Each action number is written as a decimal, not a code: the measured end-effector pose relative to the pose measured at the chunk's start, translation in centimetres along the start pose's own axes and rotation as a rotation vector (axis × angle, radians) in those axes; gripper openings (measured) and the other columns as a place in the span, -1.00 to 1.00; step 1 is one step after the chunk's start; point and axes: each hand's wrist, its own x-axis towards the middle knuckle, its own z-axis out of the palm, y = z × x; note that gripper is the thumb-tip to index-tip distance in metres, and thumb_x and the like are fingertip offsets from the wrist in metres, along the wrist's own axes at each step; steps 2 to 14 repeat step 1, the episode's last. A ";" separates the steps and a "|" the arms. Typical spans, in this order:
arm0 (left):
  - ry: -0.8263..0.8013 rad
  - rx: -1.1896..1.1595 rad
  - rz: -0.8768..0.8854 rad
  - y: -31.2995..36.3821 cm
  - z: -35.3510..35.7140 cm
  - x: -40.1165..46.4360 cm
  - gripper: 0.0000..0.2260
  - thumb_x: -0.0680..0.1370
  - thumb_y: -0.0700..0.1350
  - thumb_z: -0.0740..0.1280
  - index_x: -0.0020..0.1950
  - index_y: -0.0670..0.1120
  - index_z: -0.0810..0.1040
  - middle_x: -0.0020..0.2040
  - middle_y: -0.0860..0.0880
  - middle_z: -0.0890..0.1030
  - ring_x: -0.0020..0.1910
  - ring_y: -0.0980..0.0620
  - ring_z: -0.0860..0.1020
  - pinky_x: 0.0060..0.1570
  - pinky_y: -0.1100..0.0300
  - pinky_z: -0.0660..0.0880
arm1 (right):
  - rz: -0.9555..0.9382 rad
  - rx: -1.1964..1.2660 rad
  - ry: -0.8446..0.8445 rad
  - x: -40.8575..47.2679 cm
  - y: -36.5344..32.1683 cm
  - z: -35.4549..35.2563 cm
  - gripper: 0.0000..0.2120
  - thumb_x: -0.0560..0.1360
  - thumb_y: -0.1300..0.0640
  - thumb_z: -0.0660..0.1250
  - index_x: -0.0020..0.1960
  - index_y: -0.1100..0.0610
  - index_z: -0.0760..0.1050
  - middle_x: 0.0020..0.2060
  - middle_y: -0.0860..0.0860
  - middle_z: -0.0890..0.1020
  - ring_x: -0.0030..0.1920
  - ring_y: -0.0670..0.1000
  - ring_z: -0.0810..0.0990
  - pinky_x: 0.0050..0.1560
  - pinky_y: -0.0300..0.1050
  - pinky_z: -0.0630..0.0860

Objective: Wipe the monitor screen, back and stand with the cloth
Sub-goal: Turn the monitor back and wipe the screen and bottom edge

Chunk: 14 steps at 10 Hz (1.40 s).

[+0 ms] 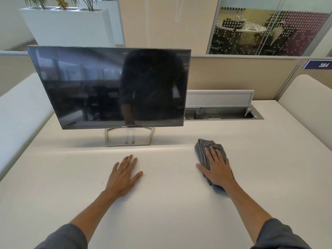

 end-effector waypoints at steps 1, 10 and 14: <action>0.061 -0.007 0.004 0.4 -1.3 0.4 -0.22 0.46 0.42 -0.30 0.58 0.05 -0.01 0.59 0.05 -0.03 0.56 0.07 -0.06 0.50 0.05 -0.12 | -0.032 -0.011 0.037 0.4 -0.7 -0.9 -0.11 0.40 -0.53 -0.24 0.58 -0.05 -0.16 0.57 -0.06 -0.13 0.56 0.02 -0.16 0.51 0.19 -0.07; 0.061 -0.007 0.004 0.4 -1.3 0.4 -0.22 0.46 0.42 -0.30 0.58 0.05 -0.01 0.59 0.05 -0.03 0.56 0.07 -0.06 0.50 0.05 -0.12 | -0.032 -0.011 0.037 0.4 -0.7 -0.9 -0.11 0.40 -0.53 -0.24 0.58 -0.05 -0.16 0.57 -0.06 -0.13 0.56 0.02 -0.16 0.51 0.19 -0.07; 0.061 -0.007 0.004 0.4 -1.3 0.4 -0.22 0.46 0.42 -0.30 0.58 0.05 -0.01 0.59 0.05 -0.03 0.56 0.07 -0.06 0.50 0.05 -0.12 | -0.032 -0.011 0.037 0.4 -0.7 -0.9 -0.11 0.40 -0.53 -0.24 0.58 -0.05 -0.16 0.57 -0.06 -0.13 0.56 0.02 -0.16 0.51 0.19 -0.07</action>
